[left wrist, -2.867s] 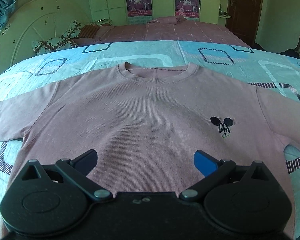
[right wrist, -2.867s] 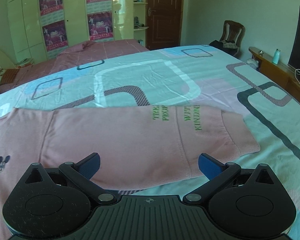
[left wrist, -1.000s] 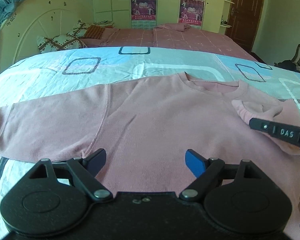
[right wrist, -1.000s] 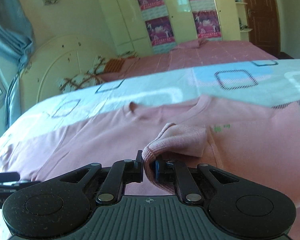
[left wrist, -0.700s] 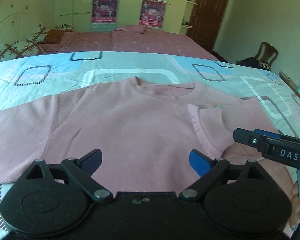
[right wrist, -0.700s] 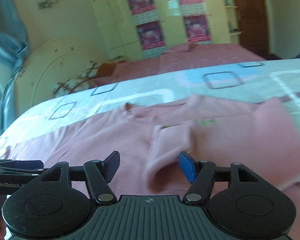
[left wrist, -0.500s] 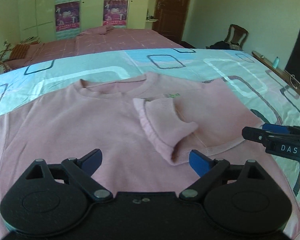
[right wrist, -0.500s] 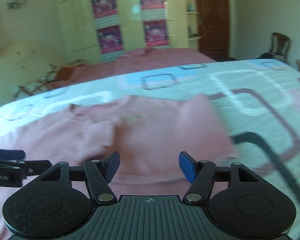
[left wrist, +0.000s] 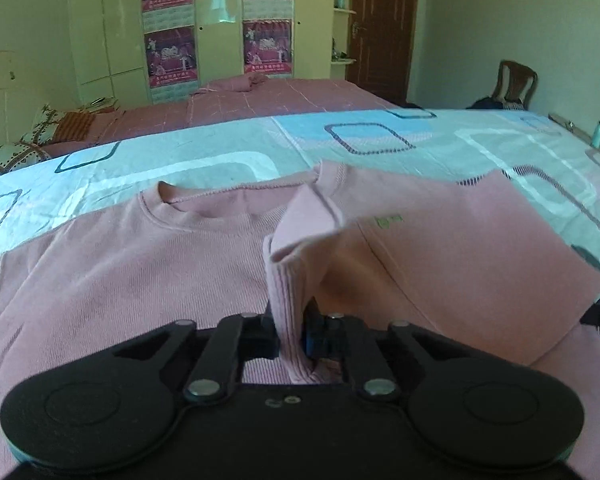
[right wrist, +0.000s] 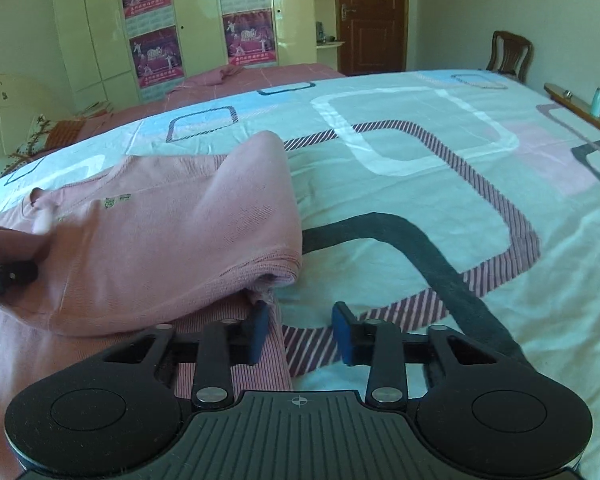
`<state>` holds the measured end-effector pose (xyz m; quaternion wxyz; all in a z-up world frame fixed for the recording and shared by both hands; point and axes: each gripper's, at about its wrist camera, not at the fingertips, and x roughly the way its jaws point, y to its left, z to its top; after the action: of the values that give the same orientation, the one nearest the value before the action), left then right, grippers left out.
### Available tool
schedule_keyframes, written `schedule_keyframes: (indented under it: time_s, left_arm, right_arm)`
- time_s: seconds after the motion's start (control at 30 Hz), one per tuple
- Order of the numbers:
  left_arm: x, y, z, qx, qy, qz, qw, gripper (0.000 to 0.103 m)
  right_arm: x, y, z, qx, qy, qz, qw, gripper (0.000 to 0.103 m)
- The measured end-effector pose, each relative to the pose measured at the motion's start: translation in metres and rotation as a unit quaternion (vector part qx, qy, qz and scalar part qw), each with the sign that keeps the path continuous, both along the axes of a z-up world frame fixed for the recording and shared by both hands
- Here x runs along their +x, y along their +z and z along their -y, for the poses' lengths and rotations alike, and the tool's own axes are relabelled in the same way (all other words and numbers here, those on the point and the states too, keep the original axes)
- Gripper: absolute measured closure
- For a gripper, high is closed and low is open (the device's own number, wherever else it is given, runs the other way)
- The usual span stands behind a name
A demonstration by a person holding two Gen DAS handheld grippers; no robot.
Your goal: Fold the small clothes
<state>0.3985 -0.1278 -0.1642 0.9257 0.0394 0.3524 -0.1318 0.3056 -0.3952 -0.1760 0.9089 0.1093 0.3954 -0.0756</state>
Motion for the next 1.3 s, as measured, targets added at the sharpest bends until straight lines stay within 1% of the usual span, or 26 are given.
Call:
schedule_keyframes:
  time_s: [0.07,0.13,0.27,0.3,0.33,0.37,0.43,0.53,0.57,0.6,0.63,0.7,0.73,0.77,0.83,0.87,0.93,0.97,1.03,1.07,1.1,1.17,1.2,1.3]
  left_arm:
    - [0.001,0.008,-0.008,-0.021,0.010,0.008,0.9997,0.095]
    - [0.000,0.017,-0.016,-0.042,0.020,0.019,0.9987,0.095]
    - [-0.005,0.039,-0.041,-0.077,0.062,0.053,0.9937,0.096]
    - [-0.005,0.043,-0.048,-0.080,0.072,0.060,0.9924,0.096]
    - [-0.006,0.045,-0.055,-0.081,0.080,0.063,0.9915,0.096]
    - [-0.007,0.044,-0.061,-0.079,0.087,0.060,0.9913,0.096]
    - [-0.005,0.032,-0.070,-0.070,0.097,0.039,0.9920,0.096]
    - [-0.005,0.006,-0.080,-0.071,0.111,-0.002,0.9913,0.095]
    - [-0.004,-0.002,-0.080,-0.070,0.111,-0.017,0.9913,0.095]
    - [-0.006,-0.010,-0.081,-0.067,0.113,-0.027,0.9909,0.095]
    - [-0.008,-0.012,-0.081,-0.068,0.117,-0.028,0.9904,0.091]
    - [-0.008,-0.009,-0.084,-0.066,0.119,-0.028,0.9903,0.083]
    - [-0.009,-0.006,-0.087,-0.063,0.125,-0.027,0.9898,0.072]
    - [-0.010,-0.003,-0.093,-0.064,0.134,-0.028,0.9886,0.055]
    - [-0.013,0.002,-0.108,-0.068,0.167,-0.021,0.9834,0.039]
    - [-0.014,0.003,-0.115,-0.068,0.177,-0.017,0.9818,0.039]
    - [-0.017,0.001,-0.127,-0.062,0.192,-0.023,0.9791,0.041]
    - [-0.017,0.001,-0.132,-0.058,0.201,-0.025,0.9776,0.044]
    - [-0.019,0.006,-0.135,-0.049,0.210,-0.016,0.9764,0.047]
    - [-0.022,0.011,-0.133,-0.046,0.207,-0.002,0.9772,0.046]
    - [-0.025,0.017,-0.130,-0.041,0.200,0.012,0.9789,0.046]
    - [-0.026,0.025,-0.119,-0.034,0.175,0.026,0.9837,0.046]
    - [-0.025,0.026,-0.113,-0.030,0.161,0.026,0.9861,0.046]
    - [-0.019,0.017,-0.096,-0.029,0.135,0.008,0.9904,0.046]
  right_arm:
    - [0.007,-0.001,0.002,0.011,0.001,0.006,1.000,0.067]
    - [0.016,-0.002,0.001,0.022,0.014,0.005,1.000,0.067]
    - [0.029,-0.005,-0.009,0.034,0.039,0.001,0.999,0.068]
    - [0.031,-0.005,-0.010,0.038,0.042,0.001,0.998,0.074]
    - [0.032,-0.004,-0.011,0.036,0.041,0.002,0.999,0.086]
    - [0.032,-0.005,-0.012,0.031,0.038,0.002,0.999,0.091]
    - [0.031,-0.005,-0.009,0.039,0.031,0.004,0.999,0.091]
    - [0.022,0.002,-0.005,0.037,0.012,0.022,0.999,0.092]
    - [0.019,0.002,-0.004,0.038,0.009,0.020,0.999,0.092]
    - [0.019,-0.002,-0.005,0.038,0.015,0.004,0.999,0.092]
    - [0.019,-0.006,-0.005,0.037,0.019,-0.004,0.999,0.092]
    - [0.016,-0.002,-0.006,0.030,0.033,-0.003,0.999,0.092]
    - [0.015,0.000,-0.005,0.033,0.040,-0.010,0.999,0.091]
    - [0.012,0.003,-0.004,0.036,0.047,-0.012,0.998,0.091]
    - [0.002,0.012,0.001,0.038,0.054,-0.008,0.998,0.091]
    - [-0.002,0.016,0.003,0.040,0.055,-0.003,0.998,0.091]
    - [-0.004,0.027,0.009,0.055,0.051,0.013,0.997,0.091]
    - [-0.002,0.030,0.011,0.058,0.050,0.019,0.997,0.090]
    - [0.017,0.032,0.015,0.059,0.054,0.024,0.996,0.081]
    - [0.027,0.029,0.016,0.061,0.053,0.024,0.996,0.067]
    - [0.041,0.026,0.017,0.067,0.052,0.022,0.996,0.057]
    - [0.063,0.019,0.018,0.078,0.053,0.023,0.995,0.056]
    - [0.075,0.014,0.019,0.082,0.054,0.021,0.995,0.056]
    - [0.112,-0.001,0.019,0.095,0.053,0.004,0.994,0.057]
